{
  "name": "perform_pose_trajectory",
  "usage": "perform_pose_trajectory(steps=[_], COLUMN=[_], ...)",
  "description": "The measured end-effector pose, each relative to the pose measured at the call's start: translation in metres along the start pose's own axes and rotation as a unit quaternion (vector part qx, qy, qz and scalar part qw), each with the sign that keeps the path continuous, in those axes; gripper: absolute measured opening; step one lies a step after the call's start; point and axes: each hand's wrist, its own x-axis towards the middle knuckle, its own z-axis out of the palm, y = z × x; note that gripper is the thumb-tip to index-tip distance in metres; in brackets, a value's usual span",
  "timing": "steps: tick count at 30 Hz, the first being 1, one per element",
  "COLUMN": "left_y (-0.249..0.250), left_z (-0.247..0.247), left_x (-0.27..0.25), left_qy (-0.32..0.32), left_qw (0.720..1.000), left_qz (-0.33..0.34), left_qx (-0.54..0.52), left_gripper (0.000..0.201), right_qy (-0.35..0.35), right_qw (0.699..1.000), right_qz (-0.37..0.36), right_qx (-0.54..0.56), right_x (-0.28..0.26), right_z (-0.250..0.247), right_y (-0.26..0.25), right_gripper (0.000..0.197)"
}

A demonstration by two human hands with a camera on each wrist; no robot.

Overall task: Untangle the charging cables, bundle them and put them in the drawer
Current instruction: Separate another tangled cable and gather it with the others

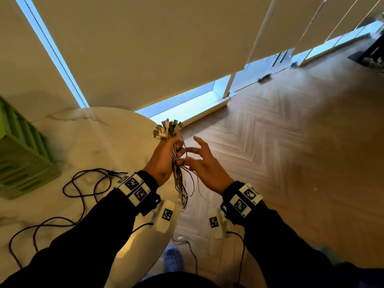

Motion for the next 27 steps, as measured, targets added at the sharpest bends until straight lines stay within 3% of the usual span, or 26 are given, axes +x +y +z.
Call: perform_pose_trajectory(steps=[3, 7, 9, 11, 14, 17, 19, 21, 24, 26, 27], left_y=[-0.001, -0.003, -0.001, 0.003, 0.008, 0.014, 0.014, 0.012, 0.010, 0.007, 0.005], left_z=[-0.007, -0.014, -0.016, -0.018, -0.019, -0.021, -0.020, -0.017, -0.014, -0.012, -0.011], left_x=[-0.002, -0.002, 0.000, 0.000, 0.001, -0.001, -0.004, -0.007, -0.015, -0.022, -0.024], left_qy=[-0.005, 0.008, 0.016, 0.028, 0.033, 0.010, -0.016, -0.037, -0.073, -0.087, -0.087], left_qw=[0.999, 0.999, 0.999, 0.999, 0.999, 0.999, 0.999, 0.999, 0.989, 0.959, 0.938], left_qz=[-0.028, -0.042, -0.038, -0.023, 0.004, 0.010, 0.008, 0.013, 0.045, 0.080, 0.106], left_qx=[0.020, 0.010, -0.010, -0.002, -0.014, -0.043, -0.040, -0.006, 0.118, 0.258, 0.320], left_gripper=[0.016, 0.019, 0.026, 0.027, 0.019, 0.019, 0.018, 0.017, 0.027, 0.031, 0.030], right_qy=[0.003, 0.028, 0.049, 0.042, -0.027, -0.122, -0.149, -0.117, -0.092, -0.139, -0.156], right_qw=[0.999, 0.993, 0.988, 0.996, 0.995, 0.944, 0.924, 0.933, 0.973, 0.983, 0.983], right_qz=[-0.022, 0.001, 0.003, 0.014, -0.014, 0.007, 0.058, 0.053, 0.008, 0.009, 0.009], right_qx=[0.025, 0.114, 0.143, 0.083, -0.100, -0.308, -0.348, -0.335, -0.210, -0.119, -0.096], right_x=[0.011, 0.018, 0.015, 0.010, 0.006, 0.006, 0.002, -0.002, 0.002, 0.005, 0.006], right_z=[-0.001, -0.004, -0.004, -0.006, -0.014, -0.022, -0.021, -0.020, -0.008, 0.003, 0.008], right_y=[-0.015, -0.029, -0.033, -0.034, -0.014, 0.021, 0.036, 0.038, 0.023, 0.006, -0.003], right_gripper=[0.061, 0.023, 0.035, 0.045, 0.043, 0.035, 0.039, 0.046, 0.071, 0.088, 0.085])
